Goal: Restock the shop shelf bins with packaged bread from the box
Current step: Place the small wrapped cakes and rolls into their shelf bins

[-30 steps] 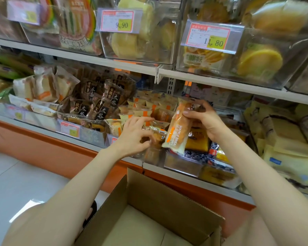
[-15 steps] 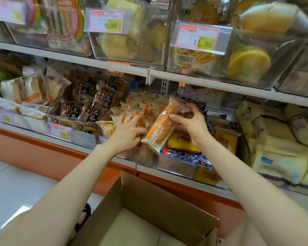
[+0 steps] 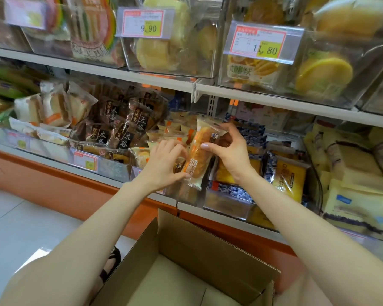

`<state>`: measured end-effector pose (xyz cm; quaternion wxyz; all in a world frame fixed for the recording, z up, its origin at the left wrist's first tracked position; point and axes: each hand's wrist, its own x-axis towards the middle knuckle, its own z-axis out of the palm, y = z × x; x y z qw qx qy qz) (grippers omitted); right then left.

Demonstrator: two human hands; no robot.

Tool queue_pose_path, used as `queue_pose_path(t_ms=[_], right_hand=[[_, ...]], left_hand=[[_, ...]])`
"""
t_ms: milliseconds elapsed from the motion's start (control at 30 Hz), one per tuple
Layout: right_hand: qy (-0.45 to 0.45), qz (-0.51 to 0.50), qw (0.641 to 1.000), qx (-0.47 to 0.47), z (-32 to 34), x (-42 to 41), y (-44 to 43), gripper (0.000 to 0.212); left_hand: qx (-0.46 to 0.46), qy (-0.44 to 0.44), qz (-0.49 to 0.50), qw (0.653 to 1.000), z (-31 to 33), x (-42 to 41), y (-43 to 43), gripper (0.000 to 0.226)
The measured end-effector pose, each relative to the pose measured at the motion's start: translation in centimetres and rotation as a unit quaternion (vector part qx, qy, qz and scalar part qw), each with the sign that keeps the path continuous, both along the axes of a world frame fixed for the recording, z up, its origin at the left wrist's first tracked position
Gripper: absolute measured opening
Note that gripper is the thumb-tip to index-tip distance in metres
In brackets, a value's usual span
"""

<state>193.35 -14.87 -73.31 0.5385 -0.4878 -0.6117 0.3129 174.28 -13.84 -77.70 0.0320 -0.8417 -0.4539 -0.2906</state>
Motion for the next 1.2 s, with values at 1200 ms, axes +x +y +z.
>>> queue_pose_path(t_ms=[1200], right_hand=[[-0.418,0.035,0.908,0.011,-3.2,0.7,1.8,0.039]], left_hand=[[0.053,0.074,0.019,0.996,-1.0,1.0,0.5,0.036]])
